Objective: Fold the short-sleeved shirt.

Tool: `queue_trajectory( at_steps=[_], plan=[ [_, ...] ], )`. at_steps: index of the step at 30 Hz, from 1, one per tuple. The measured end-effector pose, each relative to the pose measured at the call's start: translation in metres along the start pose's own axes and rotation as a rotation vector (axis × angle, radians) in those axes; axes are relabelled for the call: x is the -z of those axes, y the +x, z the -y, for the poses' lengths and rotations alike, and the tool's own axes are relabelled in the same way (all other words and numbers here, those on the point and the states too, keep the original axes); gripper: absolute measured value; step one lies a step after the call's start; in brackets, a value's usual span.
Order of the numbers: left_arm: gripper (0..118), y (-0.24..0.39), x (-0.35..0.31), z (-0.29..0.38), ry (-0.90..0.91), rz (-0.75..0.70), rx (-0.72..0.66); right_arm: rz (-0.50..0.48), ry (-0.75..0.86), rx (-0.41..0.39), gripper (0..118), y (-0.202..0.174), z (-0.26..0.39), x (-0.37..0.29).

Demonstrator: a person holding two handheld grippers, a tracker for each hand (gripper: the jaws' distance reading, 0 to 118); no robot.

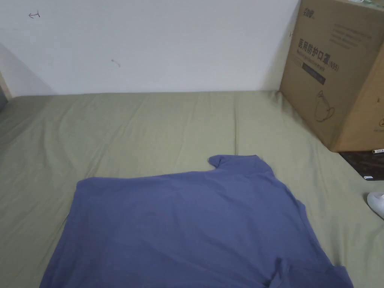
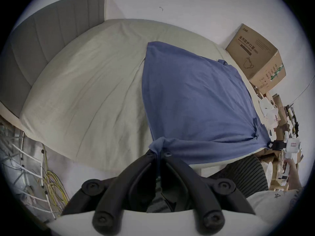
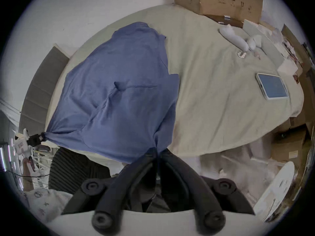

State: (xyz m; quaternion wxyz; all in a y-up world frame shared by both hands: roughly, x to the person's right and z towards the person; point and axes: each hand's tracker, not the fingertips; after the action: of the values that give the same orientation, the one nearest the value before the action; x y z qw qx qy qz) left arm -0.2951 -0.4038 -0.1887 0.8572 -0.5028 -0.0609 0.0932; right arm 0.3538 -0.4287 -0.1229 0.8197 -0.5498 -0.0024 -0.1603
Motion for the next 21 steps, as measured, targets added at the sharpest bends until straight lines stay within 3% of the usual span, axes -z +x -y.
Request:
queue_trajectory(
  at_steps=[5,9,13,15,21],
  plan=[
    [2,0.001,0.002,-0.034,0.028,0.023,-0.026,-0.012,0.032,0.0,1,-0.034,-0.035,-0.013],
    [2,0.003,0.031,-0.091,0.027,0.038,-0.01,-0.01,0.07,-0.03,1,-0.054,-0.109,0.0],
    [2,0.005,0.076,-0.145,-0.003,-0.006,0.022,-0.015,0.045,0.065,1,-0.061,-0.189,0.042],
    [2,0.004,0.101,-0.164,-0.054,0.009,0.038,-0.007,0.03,0.074,1,-0.062,-0.216,0.066],
    [6,0.007,0.126,-0.181,0.026,0.007,-0.003,0.039,0.103,0.122,4,-0.071,-0.235,0.103]
  ],
)
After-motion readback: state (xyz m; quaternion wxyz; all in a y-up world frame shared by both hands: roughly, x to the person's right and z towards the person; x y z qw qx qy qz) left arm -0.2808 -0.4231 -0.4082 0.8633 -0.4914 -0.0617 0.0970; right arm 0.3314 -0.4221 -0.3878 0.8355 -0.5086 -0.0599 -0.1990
